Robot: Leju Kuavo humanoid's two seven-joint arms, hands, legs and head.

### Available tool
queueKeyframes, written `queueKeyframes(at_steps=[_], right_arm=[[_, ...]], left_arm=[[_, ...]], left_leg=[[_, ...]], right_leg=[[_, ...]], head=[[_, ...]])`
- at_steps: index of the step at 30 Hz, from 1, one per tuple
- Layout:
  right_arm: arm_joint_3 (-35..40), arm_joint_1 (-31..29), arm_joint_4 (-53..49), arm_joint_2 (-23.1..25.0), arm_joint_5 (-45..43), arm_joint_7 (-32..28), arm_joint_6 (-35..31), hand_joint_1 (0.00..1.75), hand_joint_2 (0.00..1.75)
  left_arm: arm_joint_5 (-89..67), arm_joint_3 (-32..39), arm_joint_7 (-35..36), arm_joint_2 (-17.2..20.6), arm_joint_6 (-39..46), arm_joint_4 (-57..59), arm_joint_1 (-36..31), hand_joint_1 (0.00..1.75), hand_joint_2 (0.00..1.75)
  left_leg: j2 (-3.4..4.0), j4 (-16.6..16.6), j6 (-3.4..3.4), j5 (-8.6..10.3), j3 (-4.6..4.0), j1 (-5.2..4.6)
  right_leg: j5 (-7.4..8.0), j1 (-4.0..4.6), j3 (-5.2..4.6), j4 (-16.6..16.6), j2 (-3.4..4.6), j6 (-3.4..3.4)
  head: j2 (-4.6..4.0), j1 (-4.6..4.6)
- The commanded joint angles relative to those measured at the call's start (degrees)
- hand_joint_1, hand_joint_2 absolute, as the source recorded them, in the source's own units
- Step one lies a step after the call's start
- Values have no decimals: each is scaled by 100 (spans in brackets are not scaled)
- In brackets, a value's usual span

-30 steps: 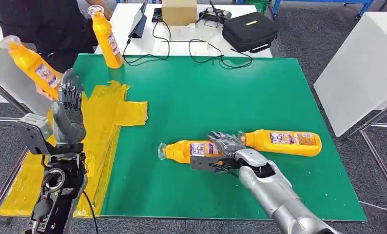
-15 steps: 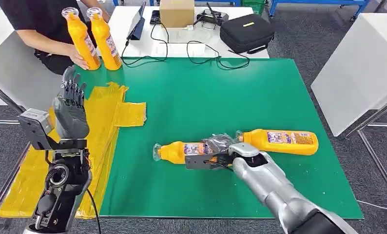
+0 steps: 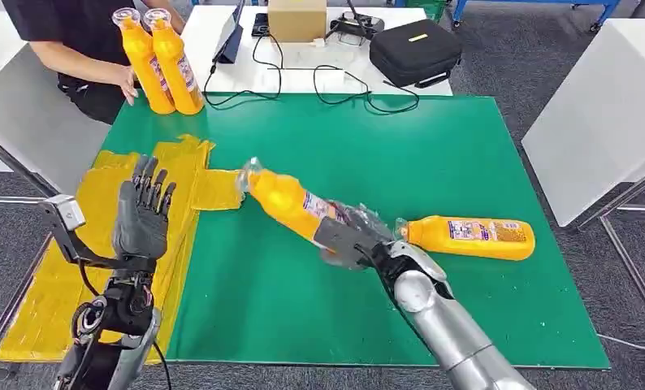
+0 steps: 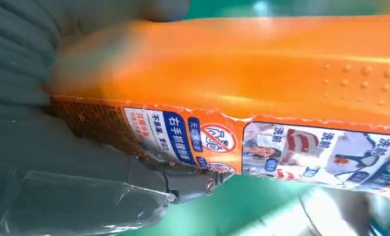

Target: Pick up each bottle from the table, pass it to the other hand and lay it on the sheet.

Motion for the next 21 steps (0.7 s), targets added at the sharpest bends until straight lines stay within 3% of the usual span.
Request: queueKeyframes(at_steps=[1, 4, 8, 21], right_arm=[[-910, 580, -2026, -149, -102, -142, -170, 175, 175], [-1019, 625, -2077, -48, -184, 60, -161, 175, 175], [-850, 375, -1378, 88, -130, 195, -186, 175, 175], [-103, -348, -385, 450, 237, 337, -418, 175, 175]], left_arm=[[92, -185, 34, -227, -30, 392, -152, 0, 175], [58, -626, 38, -340, -43, 325, -335, 0, 175], [6, -1160, 29, -400, 29, 169, -515, 0, 175], [596, -1664, 244, -488, 26, 39, -750, 0, 175]], left_leg=[[-13, -2, 5, -1, 1, -3], [-20, -1, 5, 1, -15, -5], [-19, 2, 8, -4, -3, -3], [11, 3, 7, -14, 16, -2]], right_leg=[[-8, -1, 8, -2, -21, -7], [-7, -3, -7, 0, -28, -8], [-9, 1, 6, -2, -32, -13], [-10, 4, 18, 2, -6, -18]], head=[[0, 2], [0, 0], [0, 2], [0, 0]])
